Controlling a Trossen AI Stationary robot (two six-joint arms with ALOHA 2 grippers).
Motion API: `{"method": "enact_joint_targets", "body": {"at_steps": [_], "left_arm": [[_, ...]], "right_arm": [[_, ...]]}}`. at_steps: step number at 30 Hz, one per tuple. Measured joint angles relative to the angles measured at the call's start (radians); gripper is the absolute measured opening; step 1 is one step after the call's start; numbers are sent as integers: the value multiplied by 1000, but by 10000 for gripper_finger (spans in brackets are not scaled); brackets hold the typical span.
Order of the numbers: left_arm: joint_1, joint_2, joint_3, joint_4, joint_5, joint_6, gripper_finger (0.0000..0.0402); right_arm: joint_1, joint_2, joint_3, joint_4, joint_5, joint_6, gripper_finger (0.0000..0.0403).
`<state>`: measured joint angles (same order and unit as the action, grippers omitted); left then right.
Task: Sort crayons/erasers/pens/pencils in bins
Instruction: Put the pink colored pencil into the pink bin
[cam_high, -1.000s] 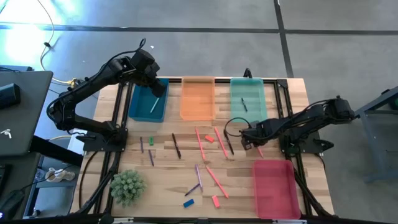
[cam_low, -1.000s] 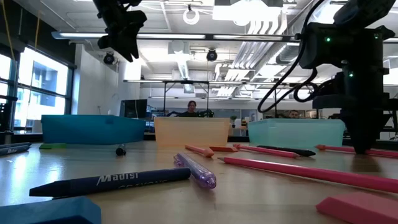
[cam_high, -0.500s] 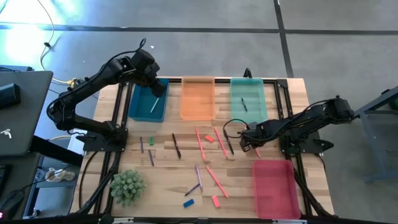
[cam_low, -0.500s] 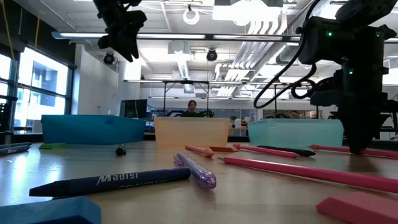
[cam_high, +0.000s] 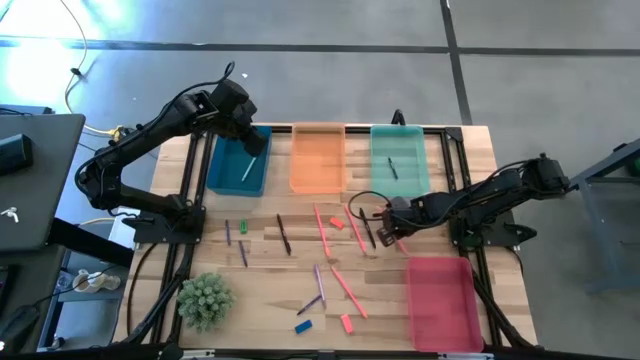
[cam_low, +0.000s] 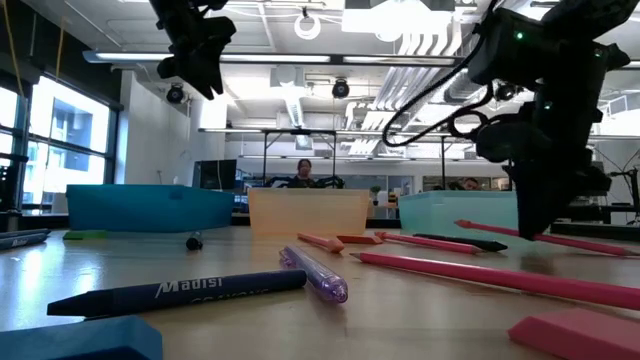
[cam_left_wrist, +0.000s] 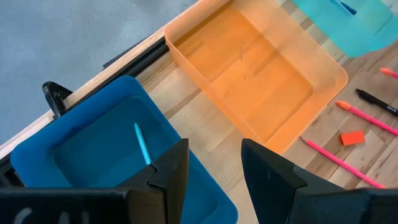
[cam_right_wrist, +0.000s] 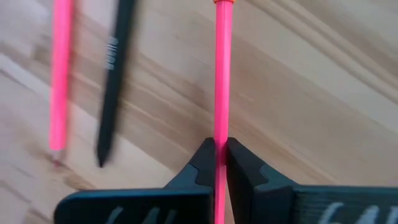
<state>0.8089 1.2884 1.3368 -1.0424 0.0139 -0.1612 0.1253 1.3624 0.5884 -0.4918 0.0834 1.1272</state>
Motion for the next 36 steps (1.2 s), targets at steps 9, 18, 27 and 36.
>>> {"method": "enact_joint_targets", "body": {"at_steps": [9,18,27,36], "left_arm": [[0,0,0,0,0,0,138],[0,0,0,0,0,16,138],[0,0,0,0,0,34,138],[0,0,0,0,0,33,138]], "right_arm": [[0,0,0,118,20,-37,1],[8,-1,0,322,56,-88,1],[56,-59,0,410,63,-91,1],[113,-225,1,365,141,-75,1]]}}
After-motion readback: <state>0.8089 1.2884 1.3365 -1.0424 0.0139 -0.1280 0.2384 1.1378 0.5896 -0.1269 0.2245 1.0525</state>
